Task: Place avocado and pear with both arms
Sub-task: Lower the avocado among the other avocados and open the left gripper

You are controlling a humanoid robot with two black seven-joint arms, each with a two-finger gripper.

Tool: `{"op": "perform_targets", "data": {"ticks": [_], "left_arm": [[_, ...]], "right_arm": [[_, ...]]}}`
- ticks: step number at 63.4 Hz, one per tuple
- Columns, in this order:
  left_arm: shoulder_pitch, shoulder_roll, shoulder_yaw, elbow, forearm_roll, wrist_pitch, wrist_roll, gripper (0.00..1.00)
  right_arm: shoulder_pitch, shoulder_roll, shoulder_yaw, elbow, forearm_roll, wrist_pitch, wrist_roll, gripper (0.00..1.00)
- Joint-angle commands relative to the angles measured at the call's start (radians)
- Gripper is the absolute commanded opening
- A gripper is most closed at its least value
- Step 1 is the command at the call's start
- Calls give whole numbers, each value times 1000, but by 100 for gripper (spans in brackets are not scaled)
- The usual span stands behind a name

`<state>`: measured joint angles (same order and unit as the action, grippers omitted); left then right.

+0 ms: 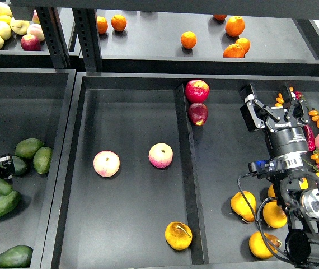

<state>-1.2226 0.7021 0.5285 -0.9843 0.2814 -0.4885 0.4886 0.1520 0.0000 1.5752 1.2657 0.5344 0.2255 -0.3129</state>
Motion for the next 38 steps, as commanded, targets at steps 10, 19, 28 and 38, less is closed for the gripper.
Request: {"op": "perform_targets", "data": {"ticks": [10, 19, 28, 38], "left_arm": [[46, -29, -16, 15, 22, 0, 0, 32], [60, -67, -16, 45, 22, 0, 0, 34], [66, -107, -19, 67, 22, 0, 0, 37], [81, -138, -19, 87, 22, 0, 0, 40]], "right_arm": [[-3, 0, 0, 3, 1, 2, 0, 100], [-6, 0, -3, 4, 2, 3, -2, 100], [-6, 0, -3, 4, 2, 3, -2, 100], [-8, 0, -1, 4, 2, 3, -2, 100]]}}
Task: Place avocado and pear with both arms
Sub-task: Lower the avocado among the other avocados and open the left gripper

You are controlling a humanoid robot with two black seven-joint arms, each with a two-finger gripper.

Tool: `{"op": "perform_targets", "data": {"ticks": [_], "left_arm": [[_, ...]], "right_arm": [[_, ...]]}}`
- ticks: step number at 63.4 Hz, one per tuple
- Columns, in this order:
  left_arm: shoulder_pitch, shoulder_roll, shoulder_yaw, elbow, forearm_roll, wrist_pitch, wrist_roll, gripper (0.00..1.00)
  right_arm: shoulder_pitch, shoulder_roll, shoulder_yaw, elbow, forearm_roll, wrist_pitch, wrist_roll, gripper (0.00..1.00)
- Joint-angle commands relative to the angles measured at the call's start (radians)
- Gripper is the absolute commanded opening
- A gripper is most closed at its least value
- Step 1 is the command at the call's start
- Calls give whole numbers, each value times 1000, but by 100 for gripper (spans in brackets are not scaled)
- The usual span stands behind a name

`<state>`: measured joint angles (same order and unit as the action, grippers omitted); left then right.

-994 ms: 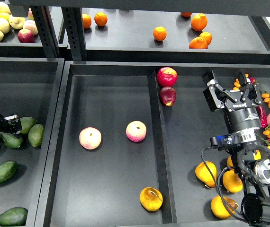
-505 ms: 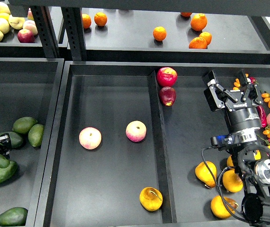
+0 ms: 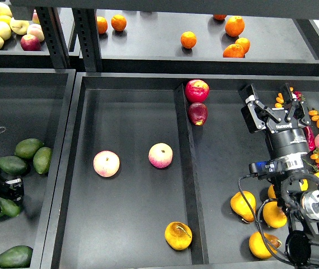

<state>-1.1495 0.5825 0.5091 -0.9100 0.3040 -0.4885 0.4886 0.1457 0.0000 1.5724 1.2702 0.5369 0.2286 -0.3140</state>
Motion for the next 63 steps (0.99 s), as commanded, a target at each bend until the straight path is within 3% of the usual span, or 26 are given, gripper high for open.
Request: {"op": "perform_targets", "data": {"ticks": [1, 8, 24, 45, 63], "left_arm": [[10, -21, 0, 14, 0, 0, 0, 41], [16, -23, 0, 17, 1, 0, 0, 48], [16, -17, 0, 19, 13, 0, 0, 74], [14, -7, -21, 19, 13, 0, 0, 91], [14, 88, -285, 42, -31, 0, 0, 99]], "right_arm": [[-2, 0, 1, 0, 0, 0, 0, 100], [-3, 0, 1, 0, 0, 0, 0, 100], [-3, 0, -5, 0, 0, 0, 0, 100], [-5, 0, -5, 0, 0, 0, 0, 100], [-26, 0, -17, -2, -2, 8, -3, 100]]}}
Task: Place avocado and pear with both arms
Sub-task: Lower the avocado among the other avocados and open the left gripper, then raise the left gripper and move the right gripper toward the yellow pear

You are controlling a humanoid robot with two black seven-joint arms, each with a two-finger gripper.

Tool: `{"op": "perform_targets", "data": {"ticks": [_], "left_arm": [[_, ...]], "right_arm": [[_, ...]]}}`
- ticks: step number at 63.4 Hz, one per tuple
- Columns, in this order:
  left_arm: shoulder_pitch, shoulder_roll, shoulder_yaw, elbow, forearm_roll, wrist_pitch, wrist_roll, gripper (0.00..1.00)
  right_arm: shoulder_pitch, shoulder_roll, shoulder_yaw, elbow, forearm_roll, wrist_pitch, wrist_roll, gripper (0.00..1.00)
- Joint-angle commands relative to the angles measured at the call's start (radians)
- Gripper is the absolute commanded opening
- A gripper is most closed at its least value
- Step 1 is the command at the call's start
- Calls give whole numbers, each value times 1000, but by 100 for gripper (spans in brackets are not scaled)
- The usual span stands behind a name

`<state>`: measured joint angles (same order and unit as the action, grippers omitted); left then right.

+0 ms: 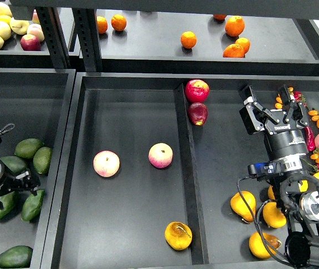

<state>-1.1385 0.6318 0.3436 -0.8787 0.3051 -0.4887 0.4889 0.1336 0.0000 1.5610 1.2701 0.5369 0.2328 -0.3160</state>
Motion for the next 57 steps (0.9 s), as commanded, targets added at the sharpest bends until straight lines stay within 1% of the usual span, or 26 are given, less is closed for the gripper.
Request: {"op": "perform_targets", "data": {"ticks": [1, 10, 11, 15, 25, 33, 38, 46, 51, 57], "left_arm": [[3, 43, -132, 12, -40, 0, 0, 99], [3, 89, -236, 12, -126, 0, 0, 99], [5, 114, -288, 15, -171, 0, 0, 99], [6, 137, -333, 21, -213, 0, 0, 99], [11, 178, -410, 17, -366, 0, 0, 99], [25, 207, -448, 6, -507, 0, 0, 99], [45, 213, -509, 6, -598, 0, 0, 99], [115, 212, -658, 7, -702, 0, 0, 99], [209, 200, -790, 3, -736, 0, 0, 99], [315, 169, -913, -8, -742, 0, 0, 99]], "right_arm": [[-17, 0, -9, -3, -2, 5, -2, 100], [-51, 0, -25, -3, -3, 11, -5, 100], [-71, 0, -29, -3, -5, 13, -9, 100], [-86, 0, -30, -5, -6, 14, -20, 100], [-109, 0, -47, -5, -9, 28, -58, 100], [-127, 0, -62, -3, -9, 43, -69, 100], [-143, -3, -81, -3, -11, 60, -84, 100], [-170, -110, -122, -5, -11, 97, -124, 100], [-174, -193, -165, -6, -11, 131, -153, 100], [-174, -262, -205, -6, -14, 164, -172, 100]]}}
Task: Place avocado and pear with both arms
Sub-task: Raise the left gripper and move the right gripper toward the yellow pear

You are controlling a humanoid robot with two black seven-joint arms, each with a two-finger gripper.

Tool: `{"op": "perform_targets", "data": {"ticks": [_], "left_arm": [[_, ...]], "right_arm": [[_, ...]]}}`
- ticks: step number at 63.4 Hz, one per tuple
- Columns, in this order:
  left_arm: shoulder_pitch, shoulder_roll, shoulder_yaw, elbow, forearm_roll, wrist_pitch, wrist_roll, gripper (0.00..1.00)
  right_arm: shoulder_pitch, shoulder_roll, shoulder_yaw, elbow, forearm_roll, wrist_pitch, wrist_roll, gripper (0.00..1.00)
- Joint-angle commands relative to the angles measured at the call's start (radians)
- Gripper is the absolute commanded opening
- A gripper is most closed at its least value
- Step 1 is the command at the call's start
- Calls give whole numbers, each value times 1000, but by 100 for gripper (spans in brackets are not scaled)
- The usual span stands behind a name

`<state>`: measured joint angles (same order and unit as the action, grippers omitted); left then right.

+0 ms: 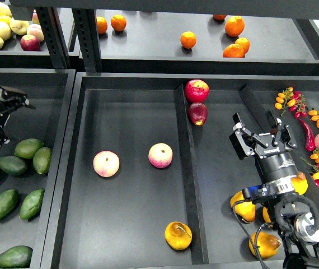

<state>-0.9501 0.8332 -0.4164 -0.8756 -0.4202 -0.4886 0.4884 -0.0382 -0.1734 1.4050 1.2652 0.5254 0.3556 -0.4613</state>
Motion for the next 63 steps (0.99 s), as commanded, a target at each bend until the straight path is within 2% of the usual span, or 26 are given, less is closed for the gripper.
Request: {"op": "perform_targets", "data": {"ticks": [1, 14, 25, 30, 44, 56, 63], "left_arm": [[216, -73, -248, -11, -19, 0, 0, 99], [485, -235, -554, -42, -17, 0, 0, 99], [616, -368, -722, -88, -15, 0, 0, 99], [682, -433, -804, -147, -8, 0, 0, 99], [801, -598, -941, -312, 3, 0, 0, 99], [890, -715, -1022, -364, 35, 0, 0, 99], [945, -750, -1042, -361, 38, 0, 0, 99]], "right_arm": [[-2, -138, -72, 0, -2, 61, -27, 100], [8, -281, -147, 2, -19, 75, -27, 100], [29, -417, -205, 3, -36, 75, -27, 100], [57, -477, -256, 5, -36, 75, -27, 100], [222, -618, -501, 13, -38, 75, -27, 100], [409, -706, -719, 8, -67, 72, -27, 100], [523, -704, -827, 3, -119, 63, -27, 100]]}}
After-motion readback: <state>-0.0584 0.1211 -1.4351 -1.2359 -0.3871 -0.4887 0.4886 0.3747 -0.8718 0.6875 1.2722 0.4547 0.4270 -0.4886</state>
